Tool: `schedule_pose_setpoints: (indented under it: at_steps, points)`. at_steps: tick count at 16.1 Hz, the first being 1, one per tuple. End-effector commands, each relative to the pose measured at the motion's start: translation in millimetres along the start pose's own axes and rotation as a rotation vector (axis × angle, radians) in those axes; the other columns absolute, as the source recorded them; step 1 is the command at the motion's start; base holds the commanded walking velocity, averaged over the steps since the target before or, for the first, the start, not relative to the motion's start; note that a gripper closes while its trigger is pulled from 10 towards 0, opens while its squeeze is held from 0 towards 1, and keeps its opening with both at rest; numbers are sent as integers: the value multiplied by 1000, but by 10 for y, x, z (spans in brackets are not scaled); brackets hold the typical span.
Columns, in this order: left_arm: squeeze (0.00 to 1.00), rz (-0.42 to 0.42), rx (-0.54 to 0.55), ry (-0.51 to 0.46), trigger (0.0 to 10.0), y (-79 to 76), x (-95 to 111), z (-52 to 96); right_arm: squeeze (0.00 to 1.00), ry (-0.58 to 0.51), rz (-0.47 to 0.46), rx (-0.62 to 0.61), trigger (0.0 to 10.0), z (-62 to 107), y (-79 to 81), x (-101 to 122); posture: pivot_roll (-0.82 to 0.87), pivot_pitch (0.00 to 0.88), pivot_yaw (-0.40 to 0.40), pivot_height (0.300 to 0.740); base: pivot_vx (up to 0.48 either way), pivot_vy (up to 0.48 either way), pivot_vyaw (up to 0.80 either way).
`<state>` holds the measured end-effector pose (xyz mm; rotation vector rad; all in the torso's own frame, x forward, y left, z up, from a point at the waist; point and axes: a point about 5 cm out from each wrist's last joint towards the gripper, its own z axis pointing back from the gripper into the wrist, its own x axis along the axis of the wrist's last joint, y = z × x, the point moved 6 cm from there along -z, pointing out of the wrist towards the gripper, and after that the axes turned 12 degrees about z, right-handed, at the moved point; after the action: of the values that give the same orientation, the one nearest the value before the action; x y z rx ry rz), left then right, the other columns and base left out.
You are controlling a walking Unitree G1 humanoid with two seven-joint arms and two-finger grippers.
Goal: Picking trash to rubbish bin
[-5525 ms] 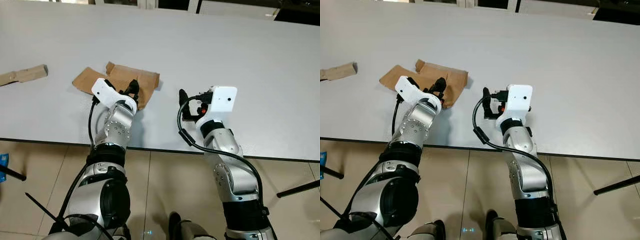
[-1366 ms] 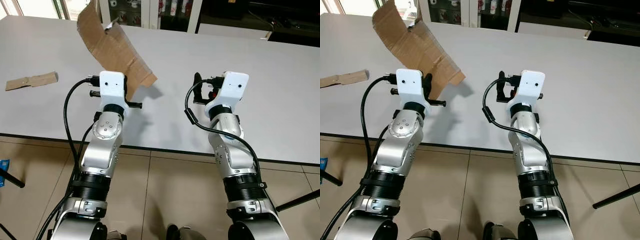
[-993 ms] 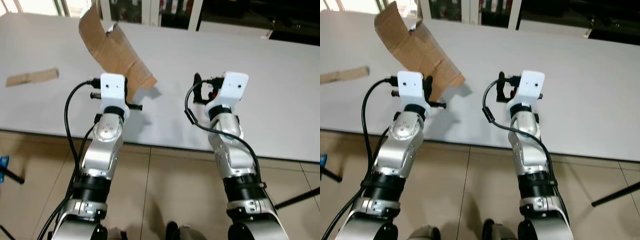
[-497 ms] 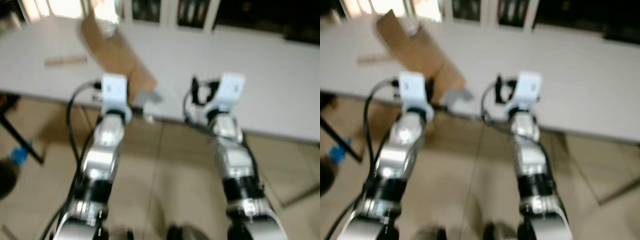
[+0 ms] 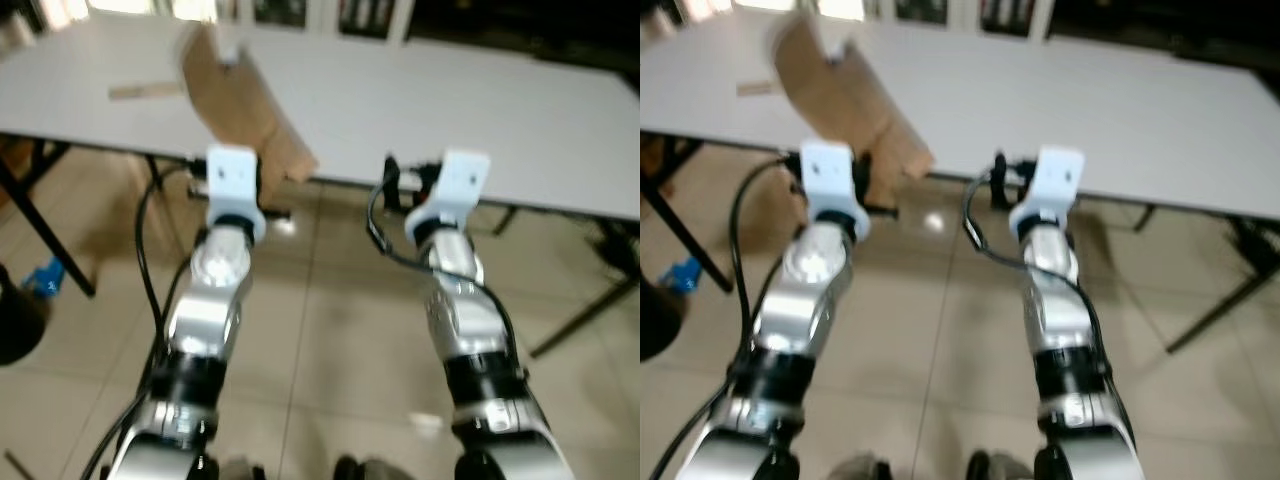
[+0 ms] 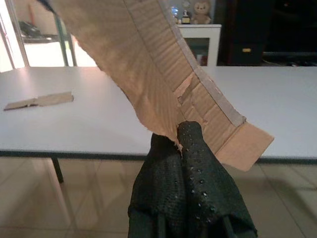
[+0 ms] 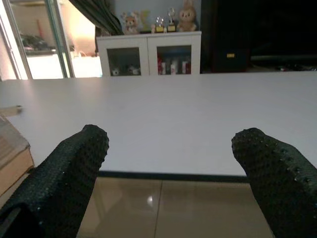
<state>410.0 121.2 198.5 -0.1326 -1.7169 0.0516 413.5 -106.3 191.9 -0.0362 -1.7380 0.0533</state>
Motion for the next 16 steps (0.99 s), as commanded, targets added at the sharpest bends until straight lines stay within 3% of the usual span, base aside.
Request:
schedule_pose_setpoints:
  at_steps: [1, 3, 5, 7, 8, 9, 11, 12, 13, 14, 16]
  points:
    - [0, -6, 1, 0, 10000, -10, 1, 2, 0, -11, 0, -2, 10000, -3, -22, 38, -37, 87, -57, 740, -285, 0, 0]
    - [0, -17, 17, 29, 10000, 34, -81, 13, 0, -3, 2, 6, 10000, 0, -10, 11, -39, 89, -57, 740, 0, 0, 0]
    - [0, -35, 31, 105, 10000, 130, -300, 44, 0, 51, 39, 37, 10000, 12, 5, -155, -40, 89, -59, 740, 0, 0, 0]
    - [0, -76, 37, 235, 10000, 335, -700, 149, 0, 145, 42, 115, 10000, 86, 39, -477, -39, 90, -61, 740, 0, 0, 0]
    - [0, -68, 78, 320, 10000, 536, -955, 254, 0, 216, 48, 163, 10000, 173, 52, -728, -40, 90, -62, 740, 0, 0, 0]
    - [0, -93, 116, 403, 10000, 719, -1187, 378, 0, 300, 90, 202, 10000, 286, 50, -1010, -41, 88, -62, 740, 0, 0, 0]
    - [0, -124, 207, 589, 10000, 1075, -1689, 770, 0, 530, 145, 199, 10000, 676, -89, -1681, -39, 83, -65, 740, 0, 0, 0]
    - [0, -125, 218, 627, 10000, 1124, -1786, 867, 0, 572, 144, 192, 10000, 768, -123, -1794, -39, 80, -65, 740, 0, 0, 0]
    - [0, -131, 235, 743, 10000, 1219, -2069, 1190, 0, 705, 148, 184, 10000, 1080, -210, -2121, -39, 75, -66, 740, 0, 0, 0]
    - [0, -132, 238, 769, 10000, 1233, -2129, 1266, 0, 729, 150, 186, 10000, 1146, -223, -2178, -39, 75, -66, 740, 0, 0, 0]
    - [0, -87, 280, 880, 10000, 1295, -2416, 1684, 0, 896, 175, 193, 10000, 1622, -307, -2530, -36, 68, -71, 740, 0, 0, 0]
